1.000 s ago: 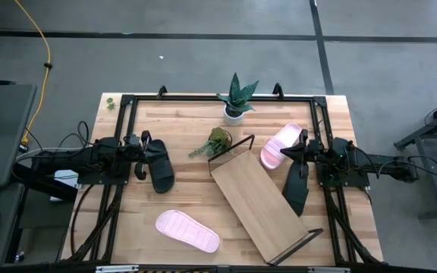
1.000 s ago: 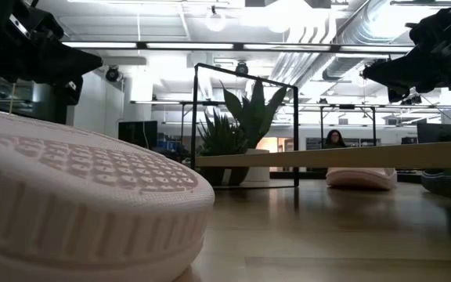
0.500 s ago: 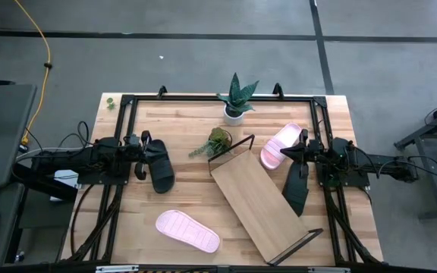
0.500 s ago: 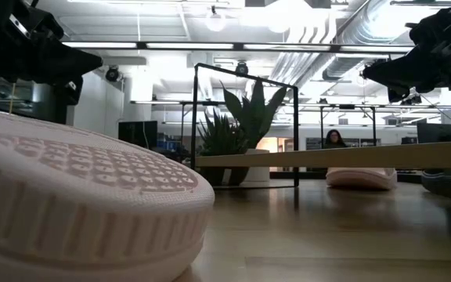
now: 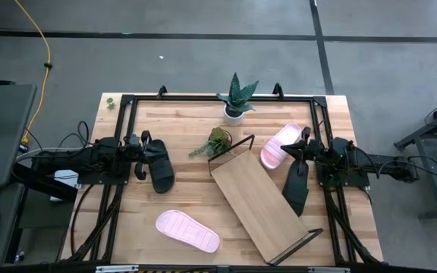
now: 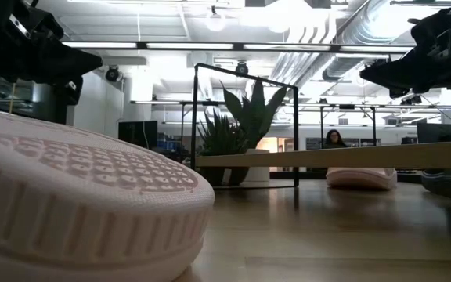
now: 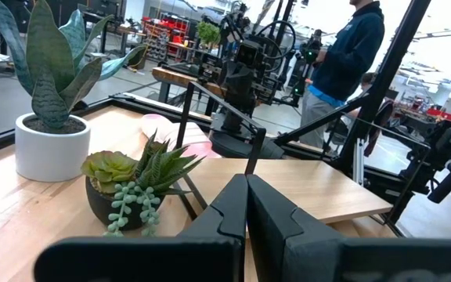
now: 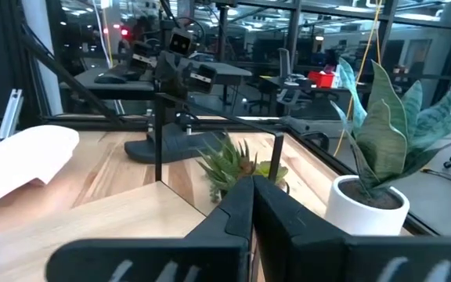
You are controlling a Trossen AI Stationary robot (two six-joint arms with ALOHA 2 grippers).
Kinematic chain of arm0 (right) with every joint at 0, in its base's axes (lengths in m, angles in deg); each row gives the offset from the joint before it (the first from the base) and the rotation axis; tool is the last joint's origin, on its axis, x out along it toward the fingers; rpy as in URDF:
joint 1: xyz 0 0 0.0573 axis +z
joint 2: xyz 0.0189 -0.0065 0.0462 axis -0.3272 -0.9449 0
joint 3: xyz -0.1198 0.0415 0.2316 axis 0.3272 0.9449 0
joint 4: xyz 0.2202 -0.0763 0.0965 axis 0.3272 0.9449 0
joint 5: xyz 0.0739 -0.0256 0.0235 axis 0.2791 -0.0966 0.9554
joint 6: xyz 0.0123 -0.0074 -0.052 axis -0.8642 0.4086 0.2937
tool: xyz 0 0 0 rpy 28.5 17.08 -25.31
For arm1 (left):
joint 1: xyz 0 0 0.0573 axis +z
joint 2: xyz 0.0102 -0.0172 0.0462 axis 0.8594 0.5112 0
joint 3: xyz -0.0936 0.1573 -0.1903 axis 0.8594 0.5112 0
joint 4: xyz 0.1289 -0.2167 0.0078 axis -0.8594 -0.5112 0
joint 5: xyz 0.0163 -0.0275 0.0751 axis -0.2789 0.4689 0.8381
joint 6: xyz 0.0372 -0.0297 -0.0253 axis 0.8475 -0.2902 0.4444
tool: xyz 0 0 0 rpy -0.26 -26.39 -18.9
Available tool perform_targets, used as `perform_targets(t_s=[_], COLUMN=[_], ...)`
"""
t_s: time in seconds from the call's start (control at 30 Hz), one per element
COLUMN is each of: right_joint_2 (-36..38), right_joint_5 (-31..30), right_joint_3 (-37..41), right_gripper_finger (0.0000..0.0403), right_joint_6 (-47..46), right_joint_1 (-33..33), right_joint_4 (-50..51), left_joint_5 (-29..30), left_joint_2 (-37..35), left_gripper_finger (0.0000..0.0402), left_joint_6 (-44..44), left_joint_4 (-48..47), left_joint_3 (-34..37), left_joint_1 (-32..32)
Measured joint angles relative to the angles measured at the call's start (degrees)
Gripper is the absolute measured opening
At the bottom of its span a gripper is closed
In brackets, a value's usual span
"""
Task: Pick and place slides into the shelf
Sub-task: Put the top right pink slipper on the shelf
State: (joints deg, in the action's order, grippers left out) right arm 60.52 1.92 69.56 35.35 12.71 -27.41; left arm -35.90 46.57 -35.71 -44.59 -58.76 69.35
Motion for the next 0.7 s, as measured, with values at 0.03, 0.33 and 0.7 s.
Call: perform_targets(t_s=[0.03, 0.33, 0.7], right_joint_2=[0.0, 0.0, 0.0], right_joint_5=[0.0, 0.0, 0.0], right_joint_3=[0.0, 0.0, 0.0], right_gripper_finger=[0.0, 0.0, 0.0], right_joint_6=[-0.1, 0.0, -0.1], right_joint_1=[0.0, 0.0, 0.0], right_joint_4=[0.0, 0.0, 0.0], left_joint_5=[0.0, 0.0, 0.1], left_joint_2=[0.0, 0.0, 0.0], left_gripper_finger=[0.0001, 0.0001, 0.0001], left_joint_6=[0.0, -8.8, -42.2], left_joint_4=[0.0, 0.0, 0.0], left_joint_3=[0.0, 0.0, 0.0], left_joint_1=[0.0, 0.0, 0.0])
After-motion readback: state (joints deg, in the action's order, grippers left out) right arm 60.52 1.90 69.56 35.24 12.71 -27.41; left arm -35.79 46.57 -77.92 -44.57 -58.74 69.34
